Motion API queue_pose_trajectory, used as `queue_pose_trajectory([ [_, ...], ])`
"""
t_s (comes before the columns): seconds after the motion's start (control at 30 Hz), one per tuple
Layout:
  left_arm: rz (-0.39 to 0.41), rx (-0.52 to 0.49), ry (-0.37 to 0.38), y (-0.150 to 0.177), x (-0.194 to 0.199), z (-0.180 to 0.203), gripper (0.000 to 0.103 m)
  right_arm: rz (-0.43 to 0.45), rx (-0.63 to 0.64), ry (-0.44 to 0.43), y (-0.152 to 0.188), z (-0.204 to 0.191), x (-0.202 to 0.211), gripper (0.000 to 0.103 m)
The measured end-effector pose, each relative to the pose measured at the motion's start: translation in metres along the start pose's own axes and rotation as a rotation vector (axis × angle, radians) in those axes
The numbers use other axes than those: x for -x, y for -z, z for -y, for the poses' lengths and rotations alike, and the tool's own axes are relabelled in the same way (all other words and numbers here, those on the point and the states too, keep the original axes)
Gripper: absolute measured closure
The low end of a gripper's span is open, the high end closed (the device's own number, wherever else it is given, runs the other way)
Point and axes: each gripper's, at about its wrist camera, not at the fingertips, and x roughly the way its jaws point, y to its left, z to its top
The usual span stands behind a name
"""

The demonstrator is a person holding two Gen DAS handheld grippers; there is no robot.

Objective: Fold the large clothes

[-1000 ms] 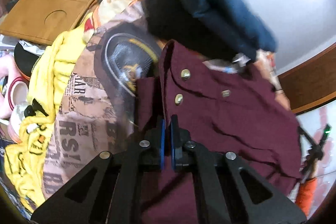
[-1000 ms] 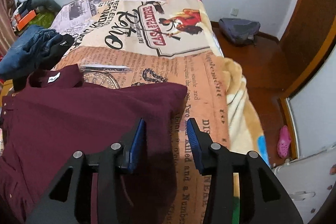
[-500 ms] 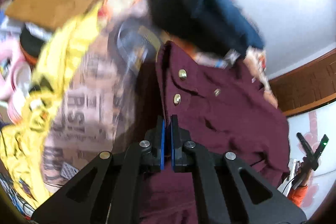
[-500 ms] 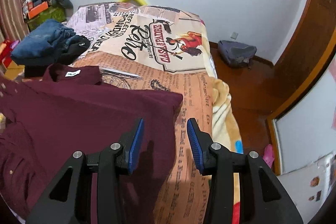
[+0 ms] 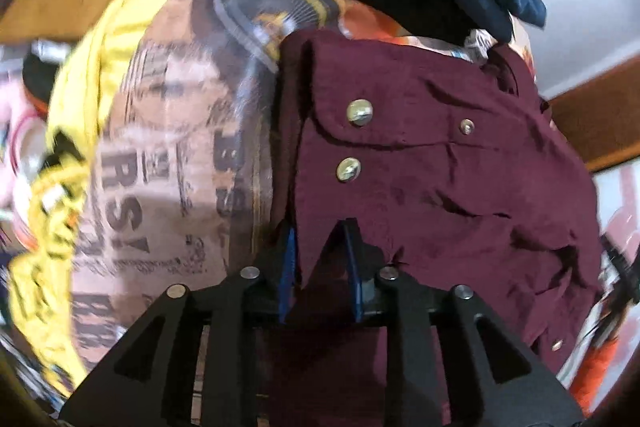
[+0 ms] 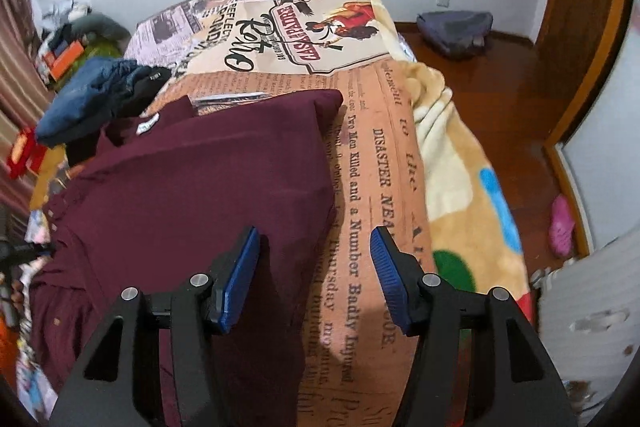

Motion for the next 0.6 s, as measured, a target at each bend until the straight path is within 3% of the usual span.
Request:
queue_pose_trajectory([
  [0.07, 0.016, -0.035, -0.032, -0.007, 0.002, 0.008, 0.071, -0.006, -0.017, -0.023, 0.0, 0.0, -0.001, 0.049],
  [0.13, 0.045, -0.045, -0.044, -0.014, 0.006, 0.012, 0.057, -0.007, -0.004, -0.017, 0.0, -0.002, -0.001, 0.049],
  [0.23, 0.059, -0.035, -0.053, -0.024, 0.003, 0.01, 0.051, -0.003, 0.032, 0.0, 0.001, -0.008, -0.002, 0.049],
  [0.37, 0.013, 0.027, 0.005, -0.03, -0.018, -0.009, 0.047, -0.004, 0.054, -0.008, 0.002, -0.013, -0.005, 0.049],
  [0.43, 0.027, 0.075, 0.07, -0.03, -0.024, -0.015, 0.034, -0.009, 0.053, -0.01, 0.002, -0.013, -0.008, 0.049],
  [0.5, 0.04, 0.07, 0.066, -0.03, -0.025, -0.012, 0.036, -0.012, 0.047, -0.016, 0.003, -0.013, -0.012, 0.049],
  [0.53, 0.051, 0.047, 0.045, -0.03, -0.024, -0.008, 0.052, -0.012, 0.043, -0.02, 0.003, -0.013, -0.012, 0.049],
  [0.6, 0.055, 0.003, 0.023, -0.031, -0.023, 0.005, 0.075, -0.016, 0.034, -0.033, 0.003, -0.013, -0.016, 0.049],
])
